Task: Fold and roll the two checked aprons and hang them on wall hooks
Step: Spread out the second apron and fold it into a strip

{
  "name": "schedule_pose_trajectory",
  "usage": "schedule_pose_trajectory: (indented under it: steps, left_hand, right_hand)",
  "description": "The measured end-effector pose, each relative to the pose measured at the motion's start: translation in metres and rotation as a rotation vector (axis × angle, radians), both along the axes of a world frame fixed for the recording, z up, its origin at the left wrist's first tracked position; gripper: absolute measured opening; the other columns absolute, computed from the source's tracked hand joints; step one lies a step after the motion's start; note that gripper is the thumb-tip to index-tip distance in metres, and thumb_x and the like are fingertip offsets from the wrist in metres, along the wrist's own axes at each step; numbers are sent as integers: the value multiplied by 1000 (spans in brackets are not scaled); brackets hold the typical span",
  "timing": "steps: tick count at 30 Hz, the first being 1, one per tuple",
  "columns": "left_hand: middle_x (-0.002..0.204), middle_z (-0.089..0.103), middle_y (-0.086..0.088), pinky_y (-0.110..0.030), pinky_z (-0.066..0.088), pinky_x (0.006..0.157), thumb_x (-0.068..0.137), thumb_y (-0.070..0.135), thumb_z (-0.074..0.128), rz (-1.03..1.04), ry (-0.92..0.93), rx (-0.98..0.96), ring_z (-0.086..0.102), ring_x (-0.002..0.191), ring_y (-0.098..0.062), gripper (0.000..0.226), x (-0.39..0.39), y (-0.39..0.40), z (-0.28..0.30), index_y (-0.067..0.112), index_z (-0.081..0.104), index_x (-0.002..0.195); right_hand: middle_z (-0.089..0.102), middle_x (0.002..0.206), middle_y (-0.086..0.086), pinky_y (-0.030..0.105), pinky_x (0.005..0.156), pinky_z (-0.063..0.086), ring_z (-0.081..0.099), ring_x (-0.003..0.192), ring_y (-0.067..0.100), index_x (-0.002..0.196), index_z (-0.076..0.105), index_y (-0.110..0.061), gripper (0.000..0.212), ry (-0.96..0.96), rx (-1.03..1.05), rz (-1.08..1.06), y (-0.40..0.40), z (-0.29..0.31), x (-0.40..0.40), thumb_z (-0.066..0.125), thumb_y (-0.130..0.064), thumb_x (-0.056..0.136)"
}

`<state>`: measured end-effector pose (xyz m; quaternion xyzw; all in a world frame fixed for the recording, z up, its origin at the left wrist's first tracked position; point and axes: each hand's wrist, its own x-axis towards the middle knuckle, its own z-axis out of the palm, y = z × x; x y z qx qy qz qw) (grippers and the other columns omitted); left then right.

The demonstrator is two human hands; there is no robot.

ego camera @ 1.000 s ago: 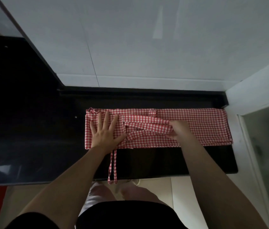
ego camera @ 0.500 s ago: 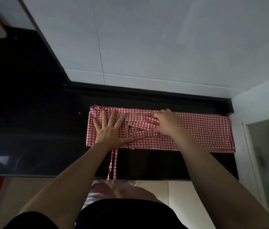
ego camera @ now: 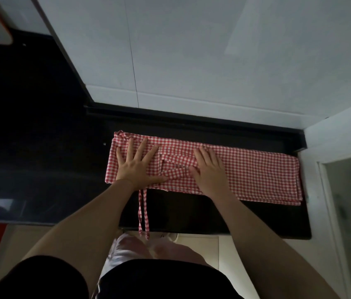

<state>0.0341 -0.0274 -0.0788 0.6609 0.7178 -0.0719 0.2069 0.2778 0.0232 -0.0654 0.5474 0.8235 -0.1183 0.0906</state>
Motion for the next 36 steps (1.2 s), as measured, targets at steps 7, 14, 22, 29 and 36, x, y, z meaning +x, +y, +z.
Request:
schedule_pose_trajectory:
  steps: [7, 14, 22, 29, 36]
  left_hand:
    - [164, -4, -4, -64, -17, 109, 79, 87, 15, 102, 20, 86, -17, 148, -33, 93, 23, 20, 27, 32, 14, 153]
    - [164, -11, 2, -61, -8, 116, 95, 67, 14, -306, -27, 108, -16, 149, -32, 68, 126, 44, 24, 40, -6, 153]
    - [159, -29, 1, -65, -10, 114, 93, 70, 5, -284, 101, -49, -26, 145, -33, 71, 136, 43, 3, 35, -14, 152]
    - [162, -21, -5, -70, -1, 112, 94, 67, 15, -209, 116, -119, -22, 146, -38, 72, 145, 49, 16, 34, -8, 154]
    - [161, -24, -4, -74, 1, 109, 91, 73, 13, -182, -77, -196, -20, 145, -45, 64, 187, 65, 36, 55, -15, 146]
  right_hand:
    - [43, 143, 6, 34, 114, 33, 41, 133, 19, 139, 45, -15, 43, 412, 205, -411, 9, 21, 29, 48, -24, 97]
    - [40, 144, 29, 46, 113, 32, 39, 133, 41, 143, 32, 8, 70, 202, 121, -1078, 24, 25, 138, 63, -18, 85]
    - [47, 139, 21, 50, 107, 39, 48, 127, 39, 139, 38, 0, 90, 262, -217, -1265, 34, 26, 201, 82, -43, 73]
    - [55, 134, 21, 40, 105, 41, 52, 123, 39, 135, 50, 3, 47, 508, -451, -1209, 49, 67, 190, 53, -27, 99]
    - [70, 107, 9, 32, 78, 54, 69, 94, 23, 127, 58, -8, 43, 914, -610, -917, 57, 134, 132, 71, -16, 86]
